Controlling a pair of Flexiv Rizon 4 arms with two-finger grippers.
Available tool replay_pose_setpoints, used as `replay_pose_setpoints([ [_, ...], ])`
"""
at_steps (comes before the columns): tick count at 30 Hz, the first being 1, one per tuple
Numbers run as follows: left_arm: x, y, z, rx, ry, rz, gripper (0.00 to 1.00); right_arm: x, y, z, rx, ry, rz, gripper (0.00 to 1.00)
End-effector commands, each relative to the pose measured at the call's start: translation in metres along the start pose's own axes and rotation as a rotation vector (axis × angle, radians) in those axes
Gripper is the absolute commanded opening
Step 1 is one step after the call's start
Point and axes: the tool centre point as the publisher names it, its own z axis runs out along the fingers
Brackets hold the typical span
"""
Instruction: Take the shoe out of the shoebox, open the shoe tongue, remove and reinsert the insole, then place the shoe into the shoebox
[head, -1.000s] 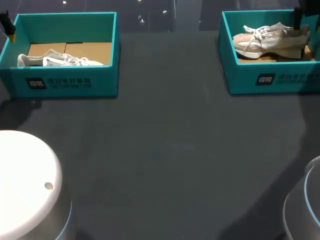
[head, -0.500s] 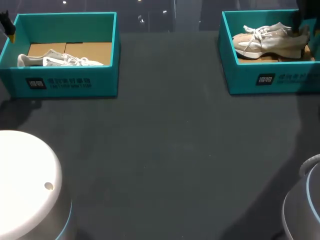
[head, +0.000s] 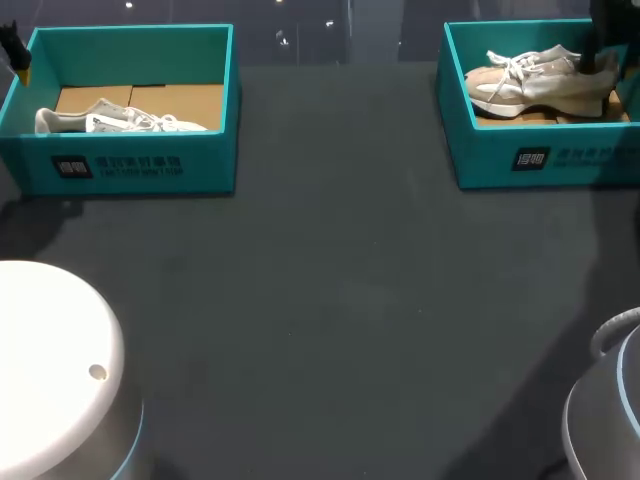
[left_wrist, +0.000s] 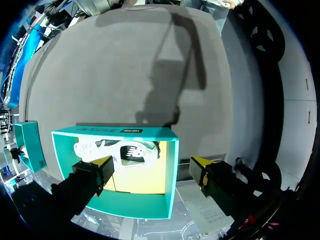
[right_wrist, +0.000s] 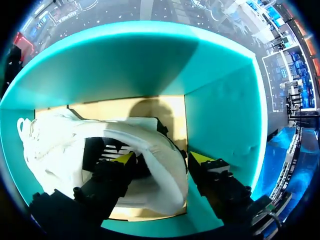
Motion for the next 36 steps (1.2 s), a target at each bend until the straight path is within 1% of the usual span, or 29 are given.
replay_pose_setpoints([
  [1, 0.0, 0.0, 0.0, -0.001, 0.002, 0.001, 1.0, 0.0, 0.006, 0.006, 0.016, 0.007, 0.0, 0.69],
  [3, 0.0, 0.0, 0.0, -0.001, 0.002, 0.001, 1.0, 0.0, 0.005, 0.007, 0.019, 0.01, 0.003, 0.73],
  [6, 0.0, 0.0, 0.0, -0.001, 0.002, 0.001, 1.0, -0.001, 0.003, 0.009, 0.025, 0.015, 0.006, 0.75],
  [11, 0.0, 0.0, 0.0, -0.001, 0.002, 0.001, 1.0, 0.0, 0.002, 0.011, 0.033, 0.019, 0.003, 0.71],
  [12, 0.0, 0.0, 0.0, -0.001, 0.002, 0.001, 1.0, 0.001, 0.002, 0.011, 0.034, 0.02, 0.002, 0.68],
  [14, 0.0, 0.0, 0.0, -0.001, 0.002, 0.001, 1.0, 0.001, 0.002, 0.012, 0.036, 0.022, 0.001, 0.61],
  [16, 0.0, 0.0, 0.0, -0.001, 0.002, 0.001, 1.0, 0.002, 0.003, 0.013, 0.038, 0.024, 0.001, 0.47],
  [18, 0.0, 0.0, 0.0, -0.001, 0.002, 0.001, 1.0, 0.002, 0.003, 0.013, 0.04, 0.026, 0.001, 0.41],
  [20, 0.0, 0.0, 0.0, -0.001, 0.002, 0.001, 1.0, 0.003, 0.002, 0.013, 0.04, 0.027, 0.001, 0.32],
  [21, 0.0, 0.0, 0.0, -0.001, 0.002, 0.001, 1.0, 0.004, 0.002, 0.013, 0.041, 0.028, 0.002, 0.22],
  [23, 0.0, 0.0, 0.0, -0.001, 0.002, 0.001, 1.0, 0.004, 0.001, 0.012, 0.04, 0.029, 0.003, 0.07],
  [24, 0.0, 0.0, 0.0, -0.001, 0.002, 0.001, 1.0, 0.004, 0.0, 0.011, 0.04, 0.029, 0.005, 0.01],
  [30, 0.0, 0.0, 0.0, -0.001, 0.002, 0.001, 1.0, 0.002, -0.003, 0.004, 0.033, 0.024, 0.014, 0.0],
  [36, 0.0, 0.0, 0.0, -0.001, 0.002, 0.001, 1.0, -0.001, -0.005, -0.009, 0.019, 0.013, 0.022, 0.0],
])
